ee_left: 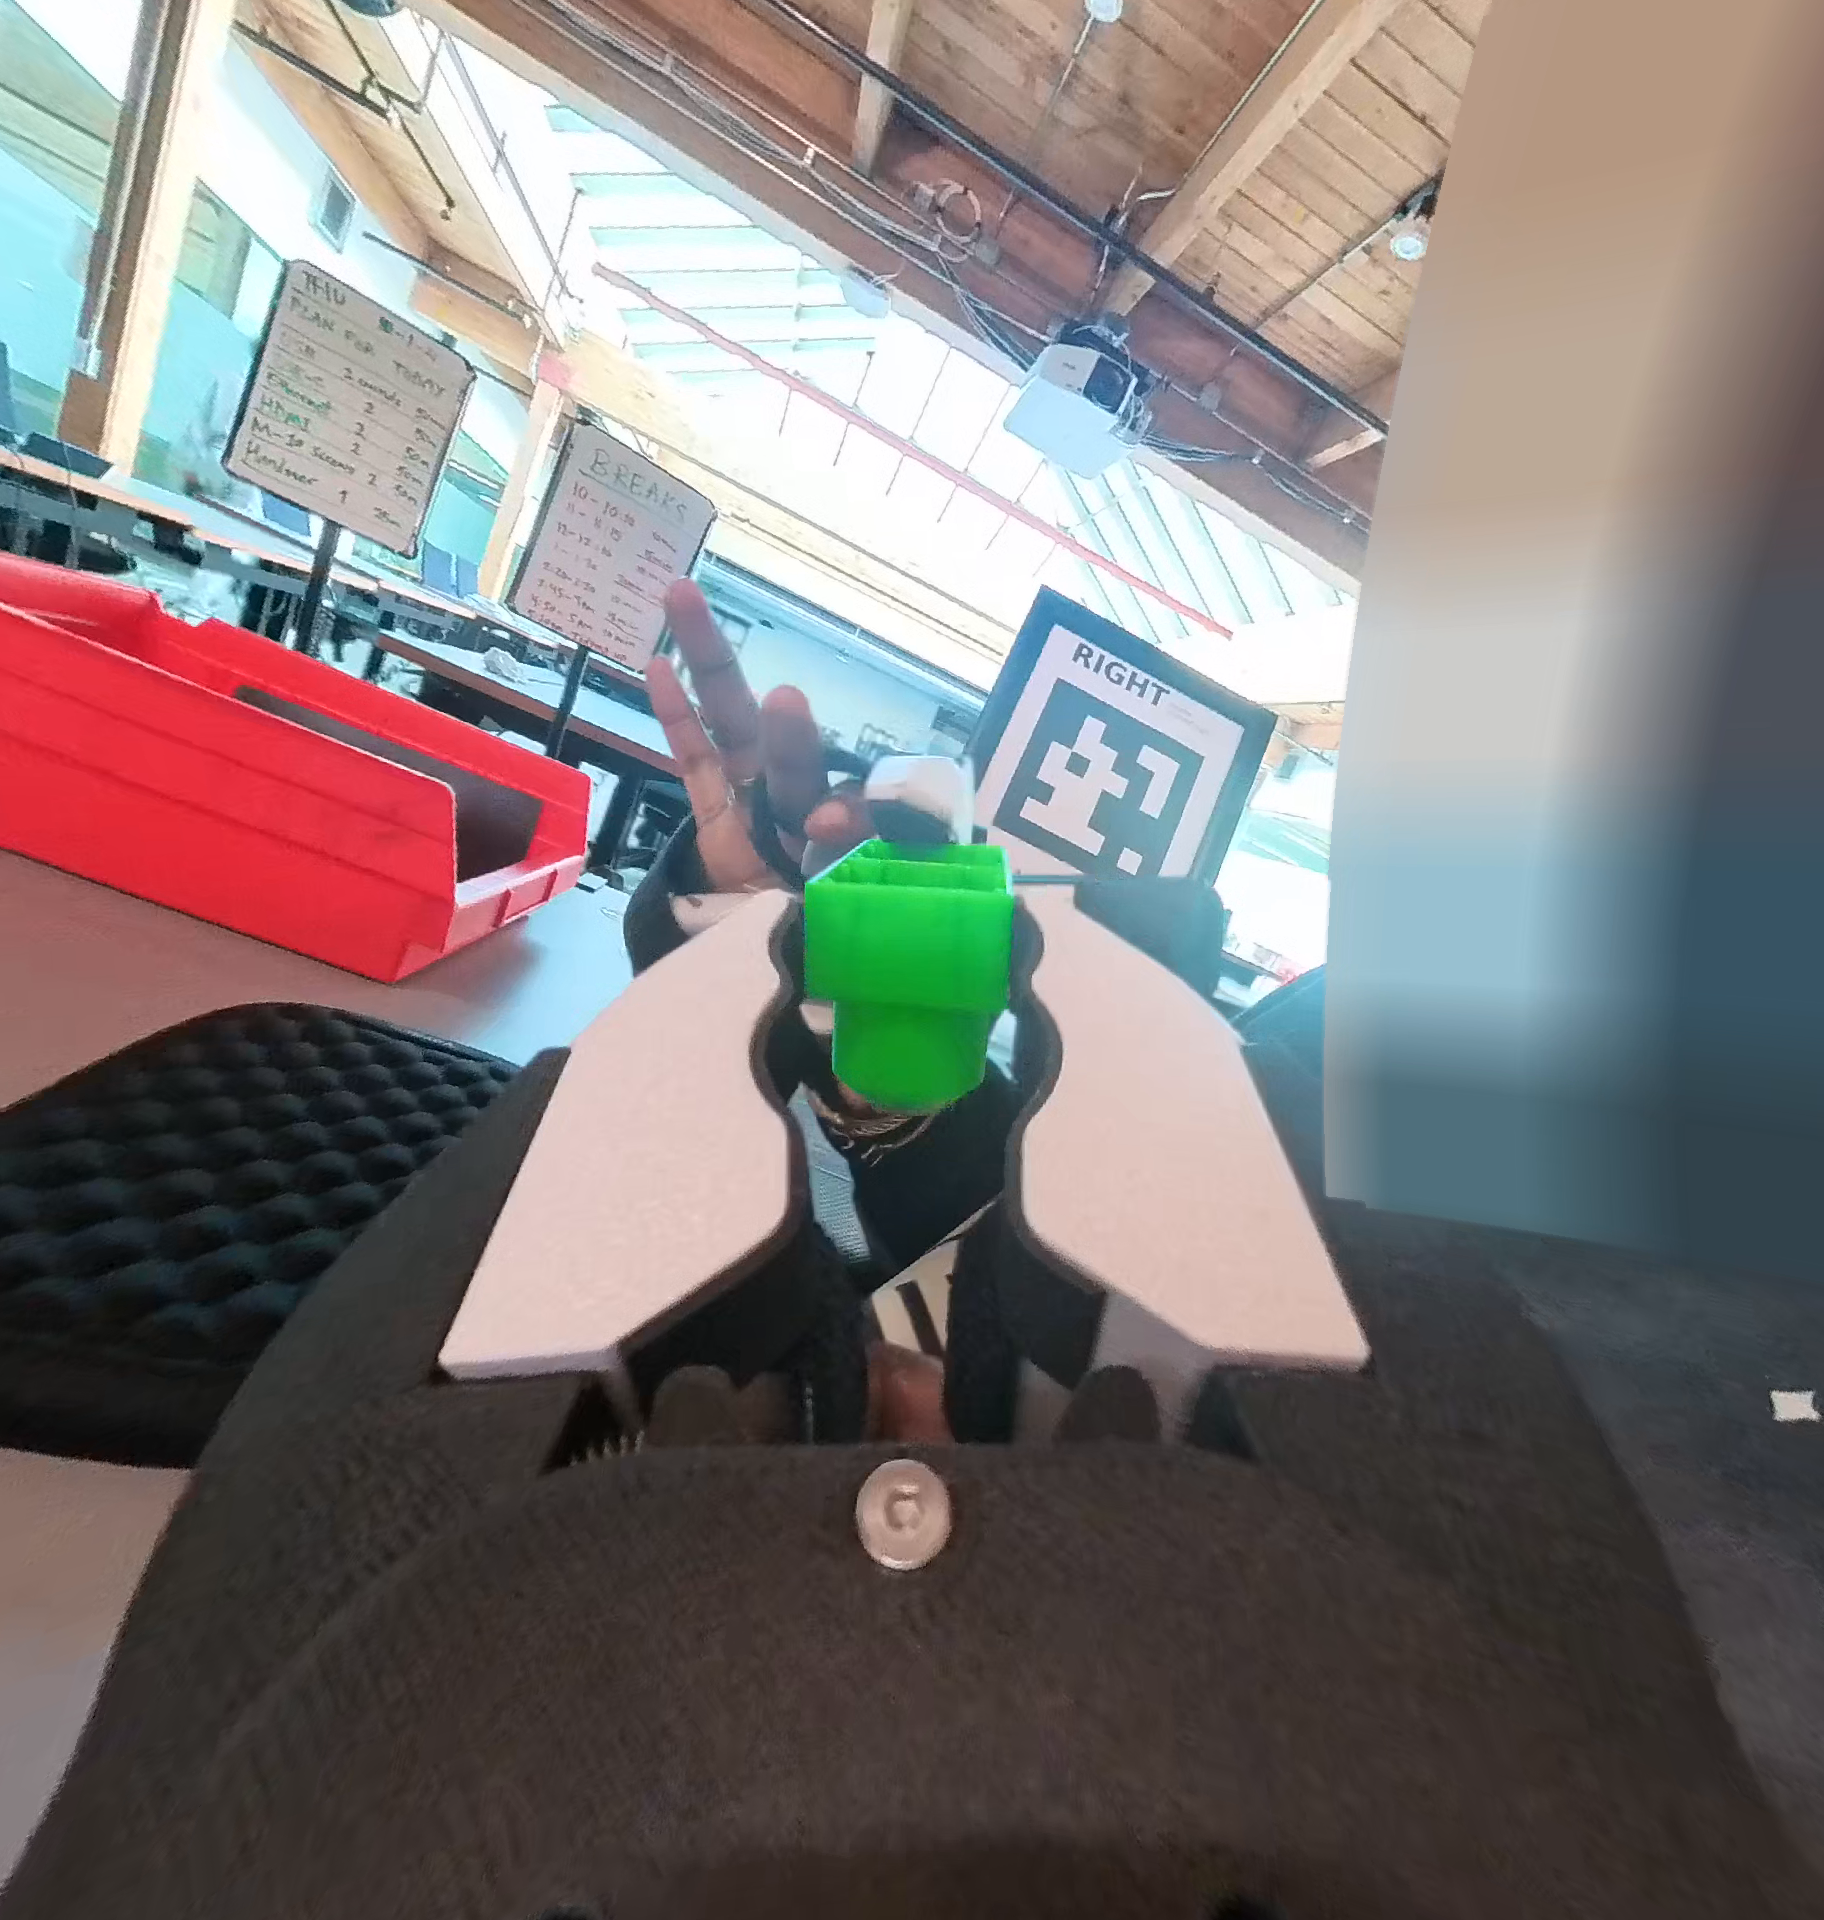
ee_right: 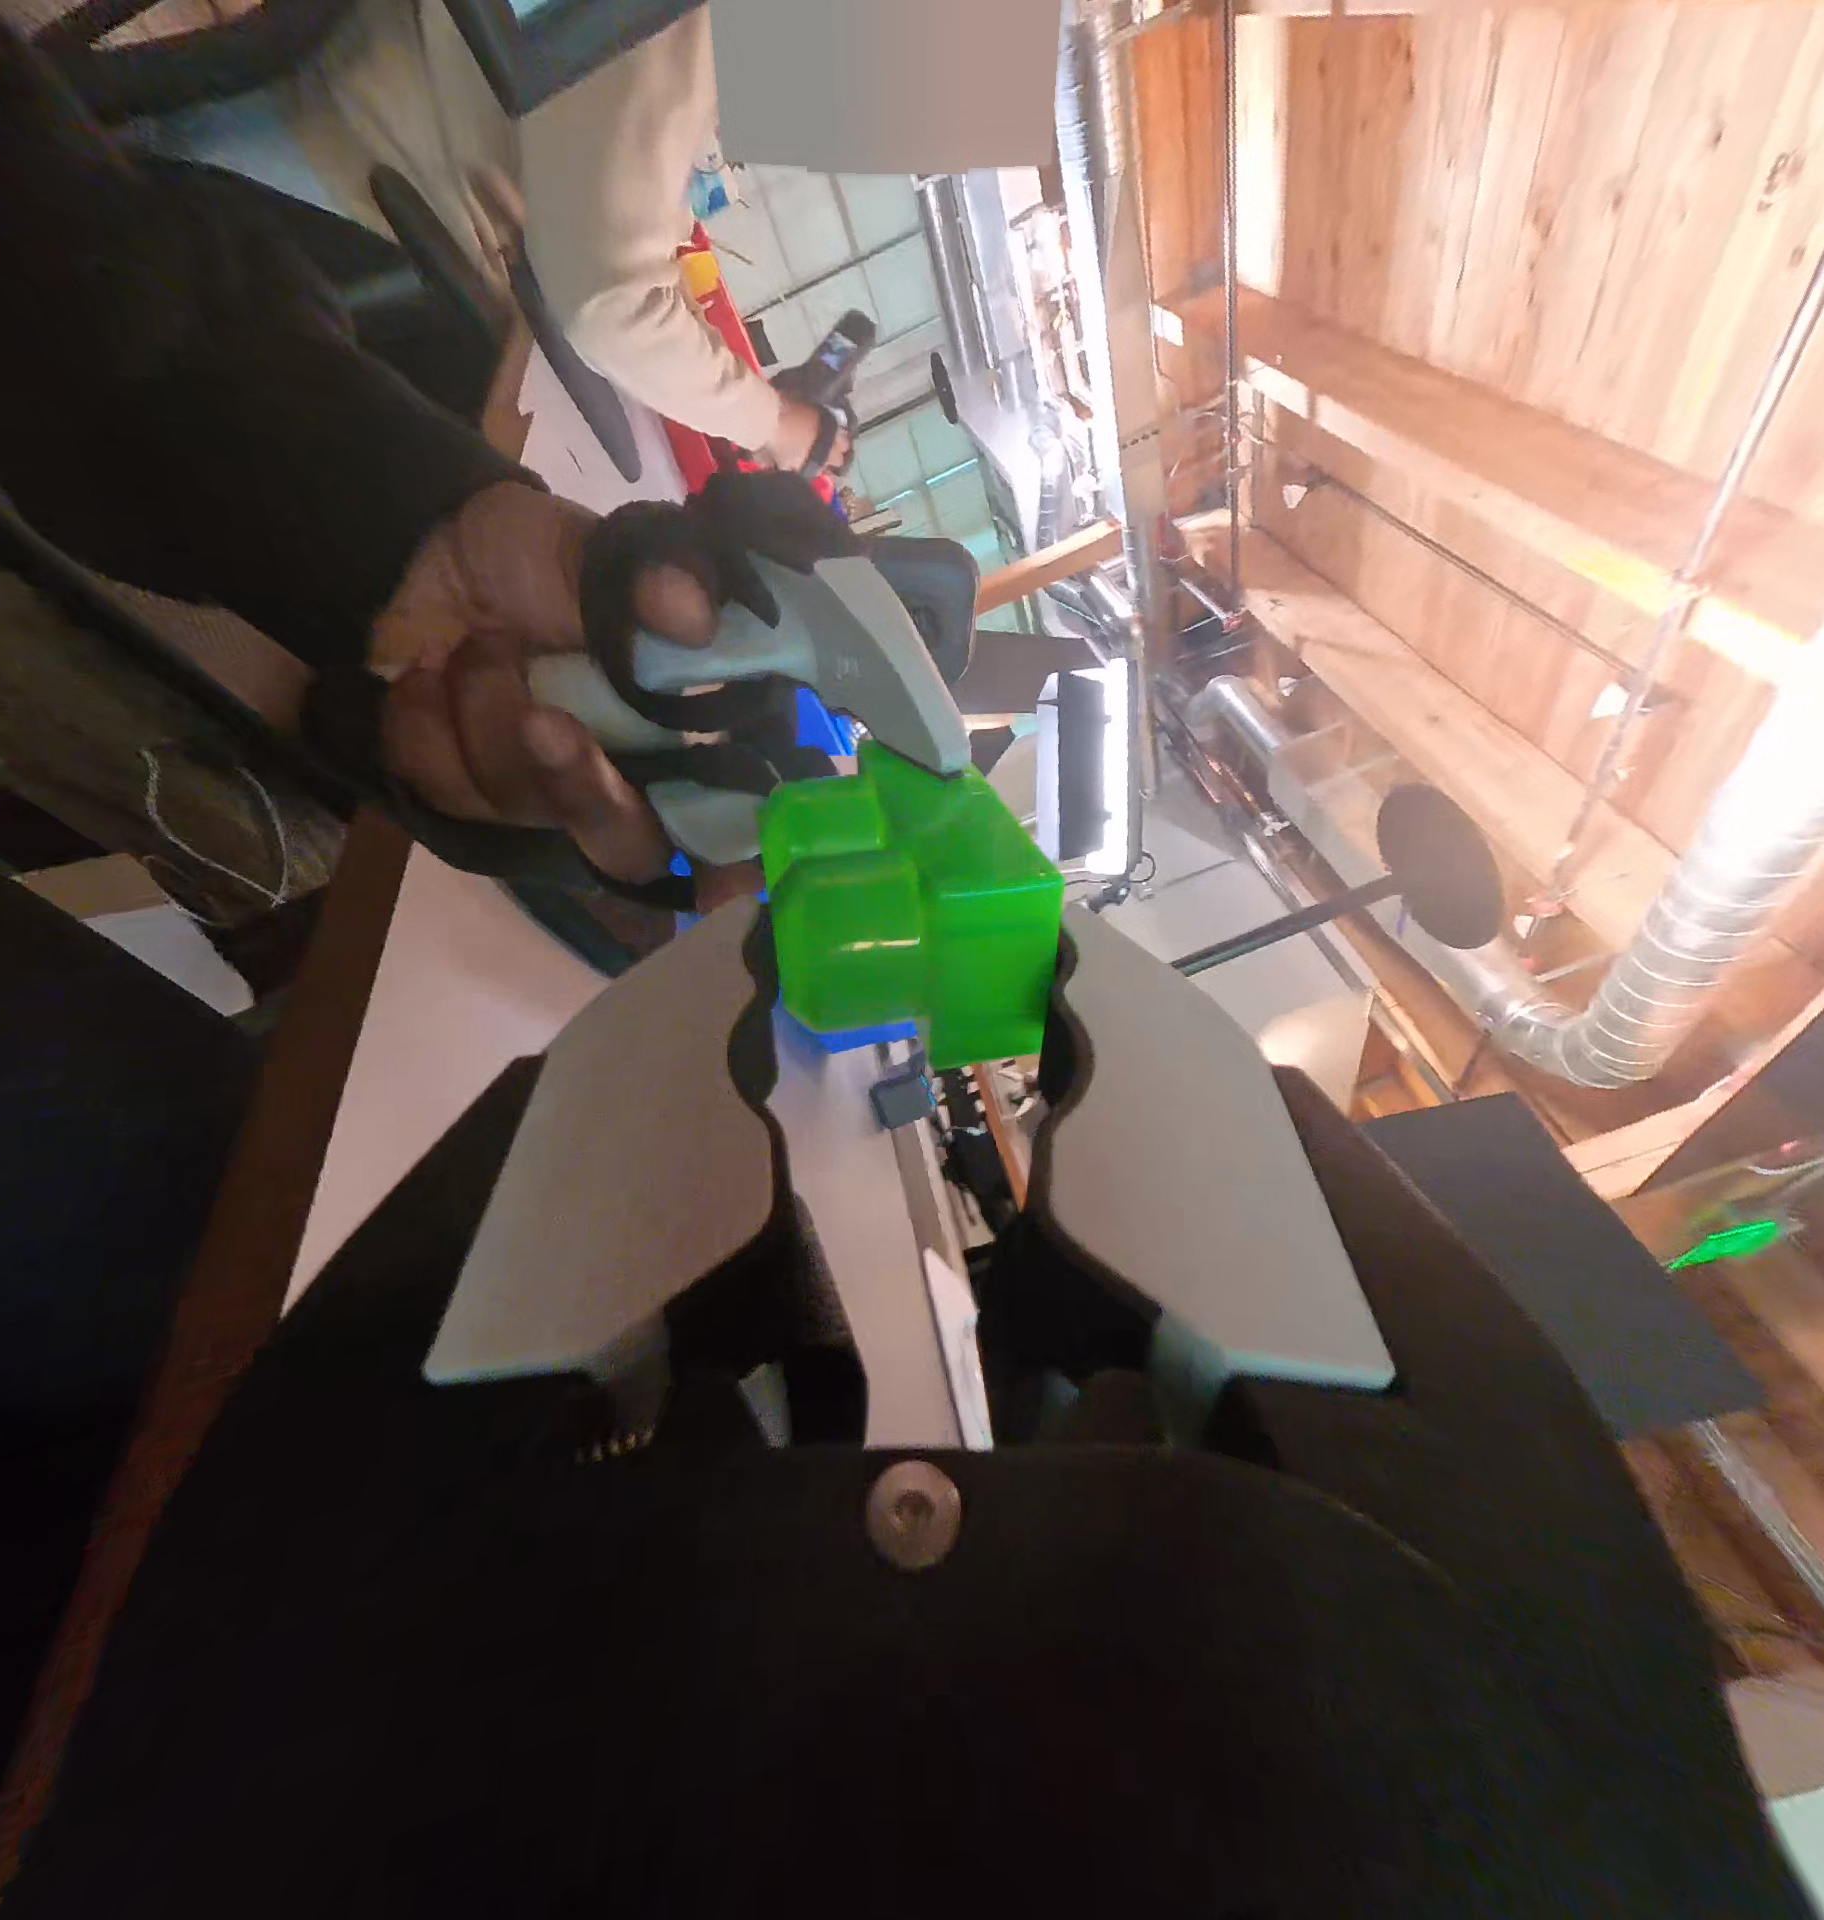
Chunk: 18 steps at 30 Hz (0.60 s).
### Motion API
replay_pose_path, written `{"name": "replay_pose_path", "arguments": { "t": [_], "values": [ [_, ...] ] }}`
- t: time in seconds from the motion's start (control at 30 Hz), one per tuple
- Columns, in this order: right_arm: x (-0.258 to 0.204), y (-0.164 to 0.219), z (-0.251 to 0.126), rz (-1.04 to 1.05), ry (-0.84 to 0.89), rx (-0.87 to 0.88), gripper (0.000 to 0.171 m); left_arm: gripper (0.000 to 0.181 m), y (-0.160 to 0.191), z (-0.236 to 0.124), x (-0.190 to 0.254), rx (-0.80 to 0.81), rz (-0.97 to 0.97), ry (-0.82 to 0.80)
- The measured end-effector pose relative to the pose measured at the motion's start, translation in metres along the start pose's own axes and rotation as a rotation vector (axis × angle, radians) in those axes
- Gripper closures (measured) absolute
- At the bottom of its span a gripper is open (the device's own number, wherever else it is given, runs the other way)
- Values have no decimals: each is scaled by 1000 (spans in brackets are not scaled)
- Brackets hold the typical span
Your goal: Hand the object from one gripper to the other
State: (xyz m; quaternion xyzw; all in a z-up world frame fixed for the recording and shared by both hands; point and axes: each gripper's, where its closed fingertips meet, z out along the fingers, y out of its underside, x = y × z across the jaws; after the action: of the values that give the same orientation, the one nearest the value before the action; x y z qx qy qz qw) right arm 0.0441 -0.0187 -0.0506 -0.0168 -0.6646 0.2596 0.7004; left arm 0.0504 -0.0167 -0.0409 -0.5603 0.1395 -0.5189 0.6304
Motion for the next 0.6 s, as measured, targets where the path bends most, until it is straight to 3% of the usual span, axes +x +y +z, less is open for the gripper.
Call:
{"name": "replay_pose_path", "arguments": {
  "t": [0.07, 0.17, 0.33, 0.6],
  "values": [
    [1, 0, -1, 93, -19, 0, 123, 142, -3, -1, 5, 20, 88, 11],
    [8, -5, -4, 342, -52, 68, 123, 122, -9, -5, 13, 63, 299, -5],
    [4, -8, -6, 769, -208, 140, 123, 118, -1, -3, 18, 3, 597, -65],
    [-5, -11, -2, 896, -279, 140, 123, 135, 13, 2, 11, -89, 621, -85]
  ]
}}
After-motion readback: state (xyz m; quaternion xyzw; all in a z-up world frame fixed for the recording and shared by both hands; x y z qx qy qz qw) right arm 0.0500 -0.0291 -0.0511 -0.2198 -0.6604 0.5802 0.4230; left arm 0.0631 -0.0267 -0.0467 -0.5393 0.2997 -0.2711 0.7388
